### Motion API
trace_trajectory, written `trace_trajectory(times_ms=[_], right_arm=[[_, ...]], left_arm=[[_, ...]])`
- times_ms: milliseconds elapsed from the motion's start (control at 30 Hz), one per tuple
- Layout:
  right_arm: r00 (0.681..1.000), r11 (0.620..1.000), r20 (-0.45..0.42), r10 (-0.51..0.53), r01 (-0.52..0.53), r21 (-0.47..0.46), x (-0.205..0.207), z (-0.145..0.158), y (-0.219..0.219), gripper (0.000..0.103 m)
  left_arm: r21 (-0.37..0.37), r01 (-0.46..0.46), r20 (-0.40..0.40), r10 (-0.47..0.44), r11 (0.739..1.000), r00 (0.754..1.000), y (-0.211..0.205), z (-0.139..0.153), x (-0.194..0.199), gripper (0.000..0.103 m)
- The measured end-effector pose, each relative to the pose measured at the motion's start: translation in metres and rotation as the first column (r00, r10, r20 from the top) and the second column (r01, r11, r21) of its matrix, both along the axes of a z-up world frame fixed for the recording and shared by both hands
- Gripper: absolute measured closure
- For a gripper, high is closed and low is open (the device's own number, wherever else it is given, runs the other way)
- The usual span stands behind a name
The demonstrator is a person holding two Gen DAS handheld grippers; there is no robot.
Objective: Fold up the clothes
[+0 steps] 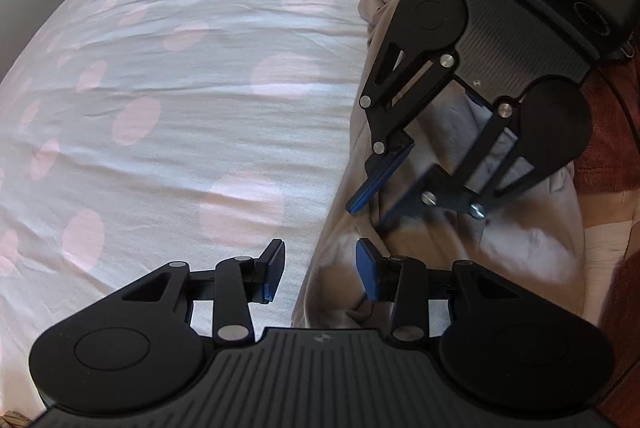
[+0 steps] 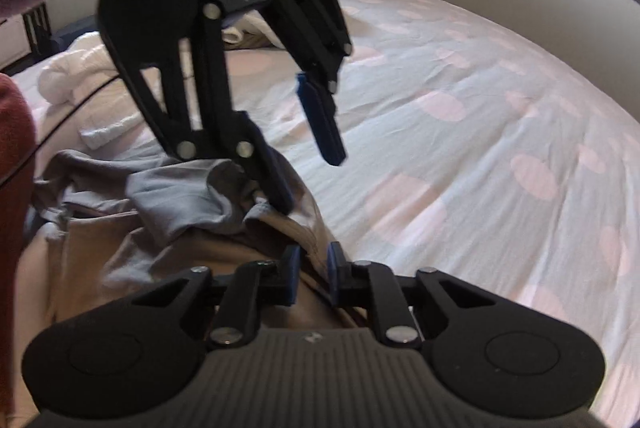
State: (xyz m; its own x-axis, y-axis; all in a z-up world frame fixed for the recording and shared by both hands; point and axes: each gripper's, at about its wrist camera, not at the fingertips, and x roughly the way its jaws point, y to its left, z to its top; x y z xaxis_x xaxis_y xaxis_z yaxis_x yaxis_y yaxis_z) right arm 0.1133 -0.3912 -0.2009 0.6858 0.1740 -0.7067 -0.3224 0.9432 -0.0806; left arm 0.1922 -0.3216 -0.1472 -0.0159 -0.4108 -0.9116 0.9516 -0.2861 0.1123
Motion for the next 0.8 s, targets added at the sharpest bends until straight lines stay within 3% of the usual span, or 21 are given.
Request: trace_trajectory(times_ms=[100,367,467,667,800], right_arm=[[1.000,1.000,-0.004,-0.025,0.025,-0.001,0.004,-0.003,-0.003,0.094],[0.999,0.999,0.018,-0.044,0.044,-0.009,0.007,-0.013,0.003,0.090],[0.997,0.997,0.038,-0.073,0.073,0.003,0.009,-0.013,0.004,0.095],[0.987,0.997,0.150,-0.066,0.069,-0.020,-0.011,0.017,-0.005,0.098],[0.968,0.997,0.249,0.023,-0.003,-0.081,-0.033,0.045,-0.002,0.098]], left_arm=[[0.006,-0.005,0.008,0.005,1.000,1.000,0.001,-0.003,0.003,0.066],[0.036,-0.045,-0.012,0.046,0.998,0.999,-0.001,-0.018,0.011,0.066],[0.037,-0.038,-0.002,0.038,0.999,0.999,-0.001,-0.019,0.009,0.066],[0.009,-0.004,0.020,0.004,1.000,1.000,-0.005,0.005,0.006,0.066],[0.005,0.072,0.027,-0.072,0.997,0.997,-0.010,0.032,-0.004,0.066]])
